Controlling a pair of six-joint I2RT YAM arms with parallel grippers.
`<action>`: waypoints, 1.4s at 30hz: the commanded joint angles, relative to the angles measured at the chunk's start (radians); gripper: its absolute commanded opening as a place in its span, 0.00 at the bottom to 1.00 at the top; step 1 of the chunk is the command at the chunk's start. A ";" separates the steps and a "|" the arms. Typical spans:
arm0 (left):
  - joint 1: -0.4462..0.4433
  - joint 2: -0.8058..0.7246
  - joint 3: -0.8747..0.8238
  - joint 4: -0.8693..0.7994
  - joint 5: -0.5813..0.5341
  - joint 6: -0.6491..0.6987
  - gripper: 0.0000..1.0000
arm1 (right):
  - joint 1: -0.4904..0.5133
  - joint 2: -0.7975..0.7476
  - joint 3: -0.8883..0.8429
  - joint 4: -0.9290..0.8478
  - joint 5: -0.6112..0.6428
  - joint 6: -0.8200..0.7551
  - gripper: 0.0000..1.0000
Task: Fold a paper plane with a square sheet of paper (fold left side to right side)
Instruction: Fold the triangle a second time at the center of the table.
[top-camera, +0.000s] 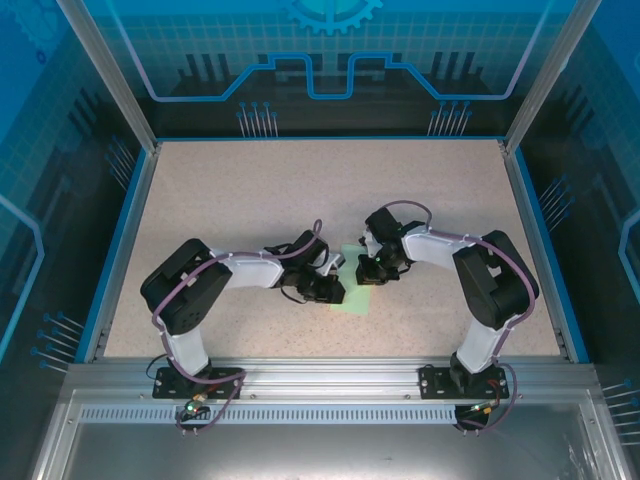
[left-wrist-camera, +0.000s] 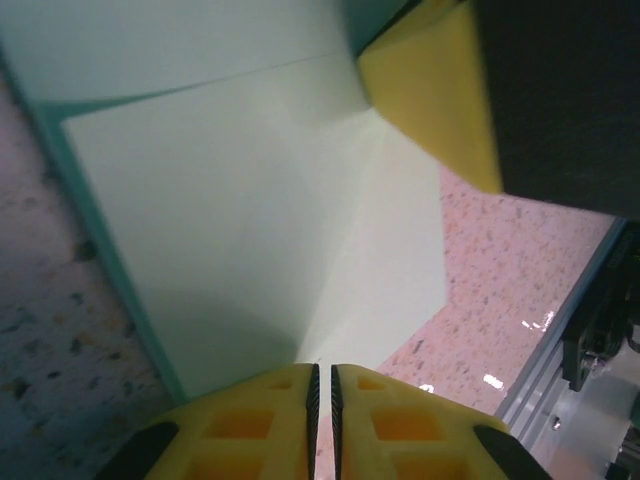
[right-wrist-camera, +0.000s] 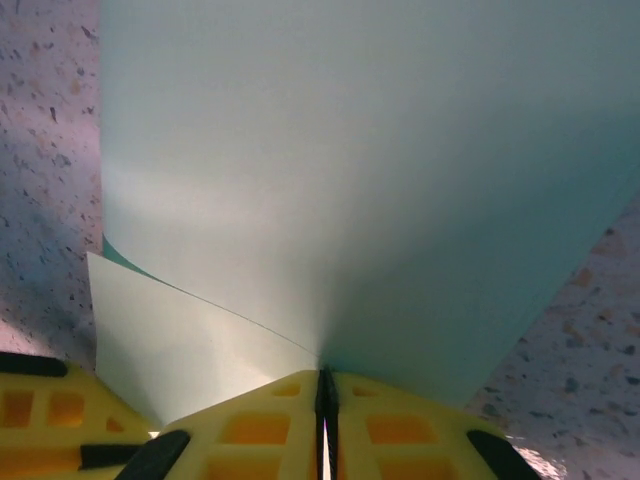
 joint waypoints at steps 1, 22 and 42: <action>-0.015 0.020 0.065 -0.052 0.023 0.000 0.15 | 0.007 0.023 -0.001 -0.057 0.051 -0.014 0.12; -0.019 0.107 0.134 -0.166 -0.026 0.028 0.15 | 0.014 0.027 -0.007 -0.077 0.084 -0.010 0.11; 0.030 -0.002 -0.116 -0.128 -0.055 0.009 0.15 | 0.009 0.043 -0.006 -0.089 0.099 -0.018 0.10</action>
